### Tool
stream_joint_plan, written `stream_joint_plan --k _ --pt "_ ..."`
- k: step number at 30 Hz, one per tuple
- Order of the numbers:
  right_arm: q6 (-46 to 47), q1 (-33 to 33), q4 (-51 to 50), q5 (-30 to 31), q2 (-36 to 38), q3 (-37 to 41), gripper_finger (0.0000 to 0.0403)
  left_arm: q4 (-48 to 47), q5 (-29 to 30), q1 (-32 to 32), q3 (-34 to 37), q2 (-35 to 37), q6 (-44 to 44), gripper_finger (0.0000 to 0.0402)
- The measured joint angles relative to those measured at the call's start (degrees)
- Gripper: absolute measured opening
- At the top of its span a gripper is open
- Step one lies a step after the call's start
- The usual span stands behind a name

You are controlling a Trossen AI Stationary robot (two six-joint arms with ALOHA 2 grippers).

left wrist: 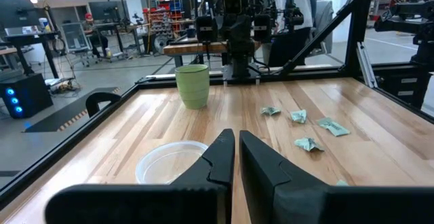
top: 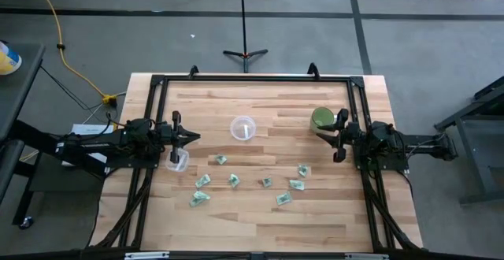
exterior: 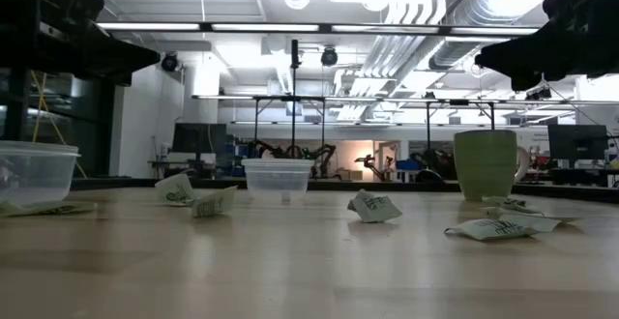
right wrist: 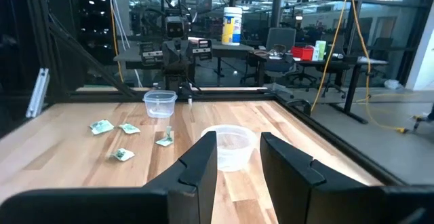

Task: Pick and place Stevia / Truvia into bins
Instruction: Put the stevia packet into the right transparent container

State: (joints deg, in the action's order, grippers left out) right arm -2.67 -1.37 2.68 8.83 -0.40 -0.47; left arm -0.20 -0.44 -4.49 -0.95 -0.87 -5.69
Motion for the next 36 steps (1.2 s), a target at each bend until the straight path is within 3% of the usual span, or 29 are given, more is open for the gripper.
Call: stream_joint_plan --k 6,11,23,27,32,36 --pt "0.4 0.0 0.3 -0.8 0.0 0.0 0.0106 0.0 0.0 0.0 0.0 0.0 0.0 0.006" --pt "14.4 0.0 1.3 -1.7 0.0 0.0 0.0106 0.0 -0.7 0.0 0.0 0.0 5.1 0.006" --pt "12.8 0.0 2.6 -1.6 0.0 0.0 0.0106 0.3 2.5 0.0 0.0 0.0 6.0 0.006" --pt "14.9 -0.1 4.0 1.3 -0.2 0.0 0.0108 0.6 4.2 0.0 0.0 0.0 5.4 0.006" --pt "15.8 0.0 12.6 -1.9 -3.4 -0.2 0.0139 0.9 5.8 0.0 0.0 0.0 0.2 0.006" --pt "12.9 0.0 13.3 -2.8 -7.5 -2.8 0.0176 0.9 6.0 0.0 0.0 0.0 -0.3 0.006"
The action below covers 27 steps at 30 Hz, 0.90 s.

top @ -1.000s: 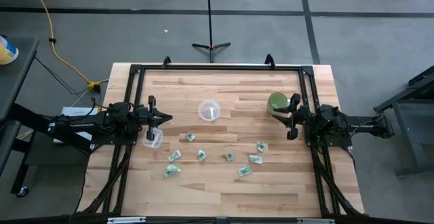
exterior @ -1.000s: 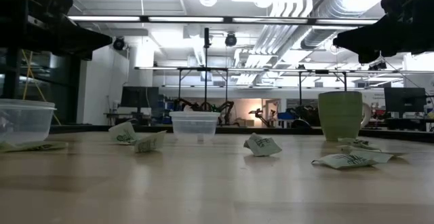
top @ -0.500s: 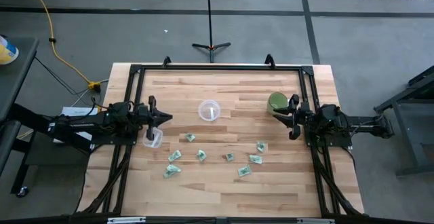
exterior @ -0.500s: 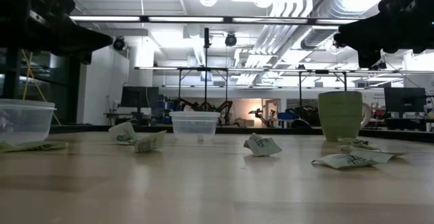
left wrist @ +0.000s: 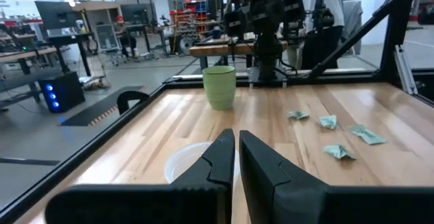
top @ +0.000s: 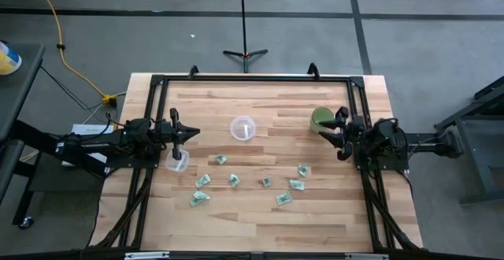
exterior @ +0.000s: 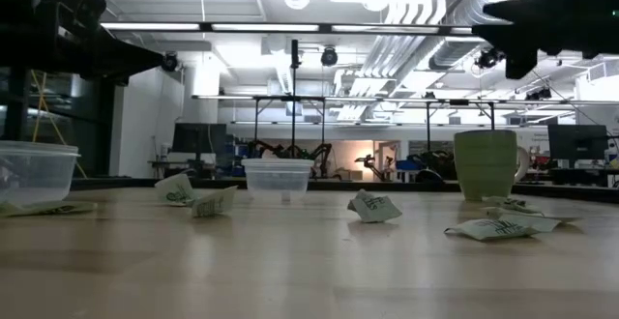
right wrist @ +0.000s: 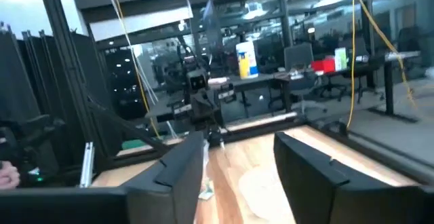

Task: Pick and place Stevia / Truvia into bins
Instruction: Put the stevia packet into the right transparent container

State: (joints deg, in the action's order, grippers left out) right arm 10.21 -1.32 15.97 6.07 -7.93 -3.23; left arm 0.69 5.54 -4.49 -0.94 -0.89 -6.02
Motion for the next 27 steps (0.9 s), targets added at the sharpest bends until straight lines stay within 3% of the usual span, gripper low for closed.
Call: stream_joint_plan --k 8,14,20,27 --pt "-5.3 0.0 4.8 -0.5 -14.0 -5.4 0.0219 0.0 0.1 0.0 0.0 0.0 -0.2 0.006" --pt "-5.8 1.8 1.1 -3.6 -23.2 -12.1 0.0224 0.0 0.2 0.0 0.0 0.0 -0.2 0.006" --pt "-1.2 5.8 -8.6 0.5 -29.0 -21.0 0.0223 0.3 0.1 0.0 0.0 0.0 -0.2 0.006" --pt "2.5 11.6 -17.3 9.2 -36.5 -29.9 0.0216 0.4 0.1 0.0 0.0 0.0 -0.2 0.006"
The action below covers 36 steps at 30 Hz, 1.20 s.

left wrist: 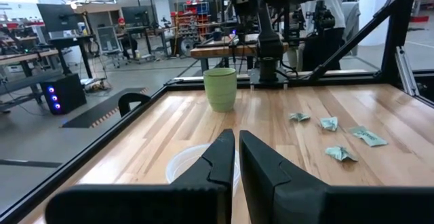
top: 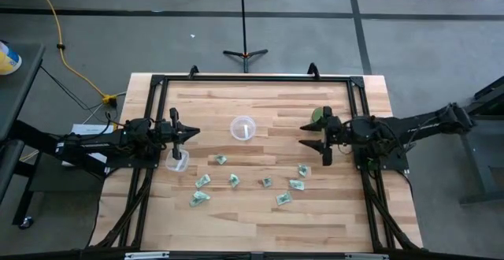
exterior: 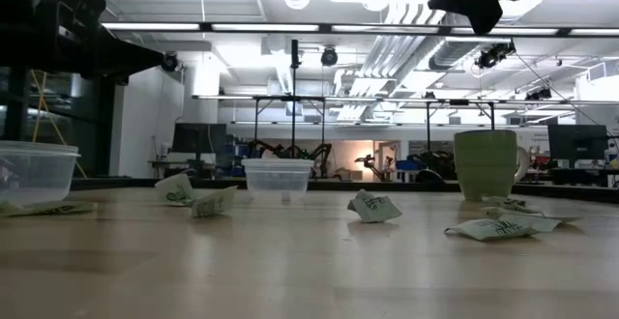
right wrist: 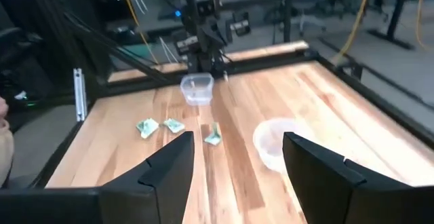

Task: Pick and place Stevia / Truvia into bins
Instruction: Put the stevia packet into the right transparent container

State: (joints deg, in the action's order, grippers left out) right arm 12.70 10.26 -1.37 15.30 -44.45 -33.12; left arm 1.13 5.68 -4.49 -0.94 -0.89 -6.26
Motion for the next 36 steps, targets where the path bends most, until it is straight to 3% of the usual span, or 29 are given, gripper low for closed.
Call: stream_joint_plan --k 9,13,17,24,36 --pt "12.6 6.7 -13.9 8.2 -10.2 -8.8 0.0216 0.4 0.0 0.0 0.0 0.0 -2.4 0.006" --pt "19.1 7.9 -19.8 9.0 -14.2 -11.1 0.0216 0.4 0.0 0.0 0.0 0.0 -2.5 0.006" --pt "23.0 7.9 -24.4 6.8 -17.7 -12.2 0.0216 0.4 0.0 0.0 0.0 0.0 -2.5 0.006" --pt "27.7 7.9 -31.2 -2.2 -24.0 -12.2 0.0216 0.3 0.0 0.0 0.0 0.0 -2.3 0.006" --pt "26.5 7.9 -33.2 -3.7 -36.8 -12.1 0.0216 0.3 0.0 0.0 0.0 0.0 -2.3 0.006"
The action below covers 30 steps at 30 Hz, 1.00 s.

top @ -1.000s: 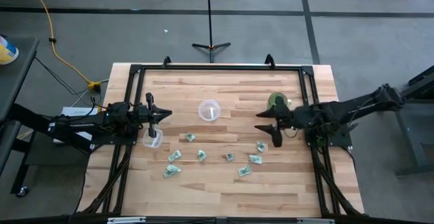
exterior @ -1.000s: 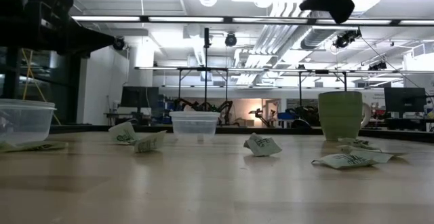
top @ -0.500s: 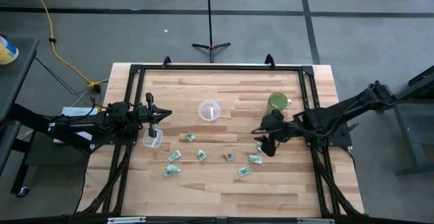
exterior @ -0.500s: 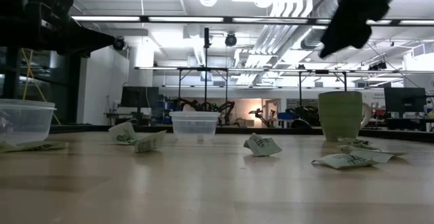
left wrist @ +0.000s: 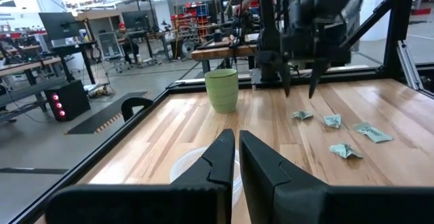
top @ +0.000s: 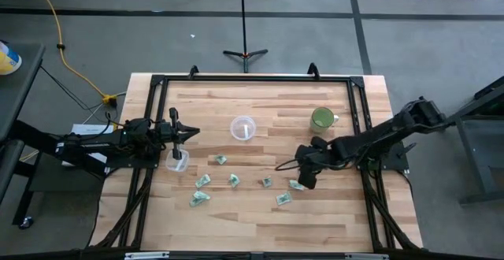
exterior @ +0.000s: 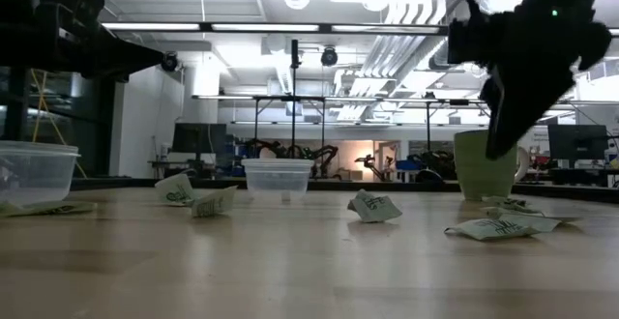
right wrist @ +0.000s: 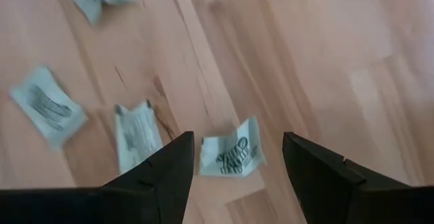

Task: Pick and place Stevia / Truvia into bins
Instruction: Put the stevia packet into the right transparent container

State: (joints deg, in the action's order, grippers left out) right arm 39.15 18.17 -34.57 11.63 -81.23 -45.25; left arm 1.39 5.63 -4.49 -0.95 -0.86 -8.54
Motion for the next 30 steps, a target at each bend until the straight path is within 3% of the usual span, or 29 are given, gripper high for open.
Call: stream_joint_plan --k 10,21,30 --pt "-0.7 -0.2 -0.1 -0.3 -7.4 0.0 0.0216 0.0 0.0 0.0 0.0 0.0 -0.1 0.006" --pt "-0.6 -0.5 0.2 -0.7 -10.9 -0.2 0.0214 0.0 0.0 0.0 0.0 0.0 -0.2 0.006" --pt "-0.6 -2.4 0.2 -4.8 -10.6 -0.1 0.0146 0.0 0.0 0.0 0.0 0.0 -0.2 0.006"
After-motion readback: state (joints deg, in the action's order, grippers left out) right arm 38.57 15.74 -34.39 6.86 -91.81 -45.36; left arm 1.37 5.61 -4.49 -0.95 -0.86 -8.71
